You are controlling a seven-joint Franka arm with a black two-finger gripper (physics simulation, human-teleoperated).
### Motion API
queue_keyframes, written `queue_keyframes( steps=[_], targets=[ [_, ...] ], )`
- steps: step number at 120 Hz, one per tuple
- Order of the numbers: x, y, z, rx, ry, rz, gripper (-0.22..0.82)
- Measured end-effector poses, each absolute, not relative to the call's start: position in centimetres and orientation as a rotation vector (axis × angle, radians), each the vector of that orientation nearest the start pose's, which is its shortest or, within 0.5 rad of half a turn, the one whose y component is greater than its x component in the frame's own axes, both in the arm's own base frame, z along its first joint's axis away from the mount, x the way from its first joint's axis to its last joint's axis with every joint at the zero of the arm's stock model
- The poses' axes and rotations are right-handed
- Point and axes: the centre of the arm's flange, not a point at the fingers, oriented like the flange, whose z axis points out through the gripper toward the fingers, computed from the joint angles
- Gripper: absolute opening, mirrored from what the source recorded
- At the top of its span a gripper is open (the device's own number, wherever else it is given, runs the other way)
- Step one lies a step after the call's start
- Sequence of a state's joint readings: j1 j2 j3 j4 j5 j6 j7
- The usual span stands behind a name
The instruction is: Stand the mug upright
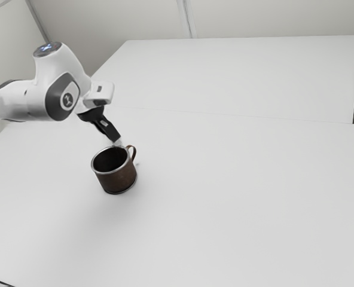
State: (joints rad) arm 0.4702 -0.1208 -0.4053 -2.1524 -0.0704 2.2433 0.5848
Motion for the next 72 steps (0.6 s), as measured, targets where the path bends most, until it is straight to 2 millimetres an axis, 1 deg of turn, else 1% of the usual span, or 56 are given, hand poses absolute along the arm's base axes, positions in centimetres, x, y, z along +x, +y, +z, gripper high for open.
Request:
queue_keyframes(
  steps=[5,10,27,51,59,65,72],
  targets=[
    [54.0,2.8,48.5,-2.994,0.71,-0.303,0.6],
    [54.4,2.4,50.1,-3.001,0.692,-0.3,0.6],
    [54.9,0.0,54.8,-3.03,0.628,-0.277,0.6],
    [55.1,-1.9,58.9,-3.1,0.525,-0.238,0.6],
    [55.7,-1.8,59.7,-3.125,0.49,-0.218,0.6],
    [56.5,-1.6,60.3,-3.141,0.459,-0.2,0.6],
    [56.9,-1.2,60.8,-3.152,0.418,-0.179,0.6]
  ],
)
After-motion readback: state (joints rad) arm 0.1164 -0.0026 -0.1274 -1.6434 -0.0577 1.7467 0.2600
